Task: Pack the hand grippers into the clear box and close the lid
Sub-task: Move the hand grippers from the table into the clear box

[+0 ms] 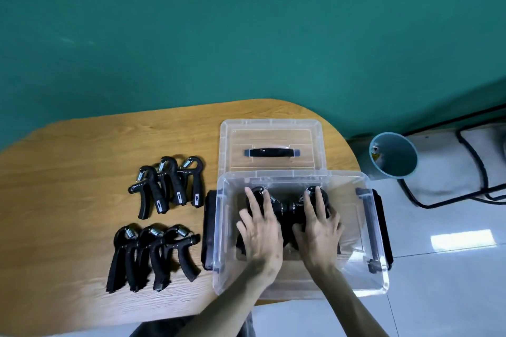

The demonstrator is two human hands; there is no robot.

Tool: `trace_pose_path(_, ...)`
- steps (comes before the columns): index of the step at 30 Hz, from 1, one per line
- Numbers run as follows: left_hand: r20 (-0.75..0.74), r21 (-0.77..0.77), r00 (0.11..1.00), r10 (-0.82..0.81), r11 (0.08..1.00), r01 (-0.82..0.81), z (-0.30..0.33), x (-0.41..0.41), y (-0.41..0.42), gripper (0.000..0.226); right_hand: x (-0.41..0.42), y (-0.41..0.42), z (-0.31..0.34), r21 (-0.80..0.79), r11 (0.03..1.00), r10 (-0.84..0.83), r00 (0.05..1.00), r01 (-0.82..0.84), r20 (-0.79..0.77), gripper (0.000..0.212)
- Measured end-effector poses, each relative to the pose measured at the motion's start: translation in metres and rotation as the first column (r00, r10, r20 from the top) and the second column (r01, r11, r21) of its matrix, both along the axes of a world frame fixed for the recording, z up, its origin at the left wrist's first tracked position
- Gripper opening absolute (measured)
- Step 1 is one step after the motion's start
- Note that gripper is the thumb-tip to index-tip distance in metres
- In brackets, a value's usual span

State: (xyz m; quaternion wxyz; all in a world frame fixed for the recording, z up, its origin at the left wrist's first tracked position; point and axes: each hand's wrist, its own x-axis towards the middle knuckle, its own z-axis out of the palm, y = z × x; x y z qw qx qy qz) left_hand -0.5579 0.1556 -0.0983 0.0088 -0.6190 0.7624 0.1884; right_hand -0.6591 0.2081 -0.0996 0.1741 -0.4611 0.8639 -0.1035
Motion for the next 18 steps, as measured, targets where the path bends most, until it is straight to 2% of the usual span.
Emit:
trace_pose_path(7,0.011,0.028,1.000,0.005,1.000,-0.005,-0.016,-0.005,0.000,0.087,-0.005,0.001,-0.013,0.039,0.999,0.031,0.999,-0.032,0.013,0.086)
trace_pose_path(14,-0.030,0.027,0.999,0.031,0.999,-0.031,-0.017,-0.001,0.002,0.085,0.001,-0.004,-0.019,0.201,0.977,0.075,0.997,-0.073,-0.005,0.103)
trace_pose_path(18,-0.033,0.024,0.999,0.029,0.999,-0.029,-0.014,-0.004,0.004,0.083,0.001,-0.005,-0.019,0.233,0.971,0.063,0.997,-0.051,-0.043,0.103)
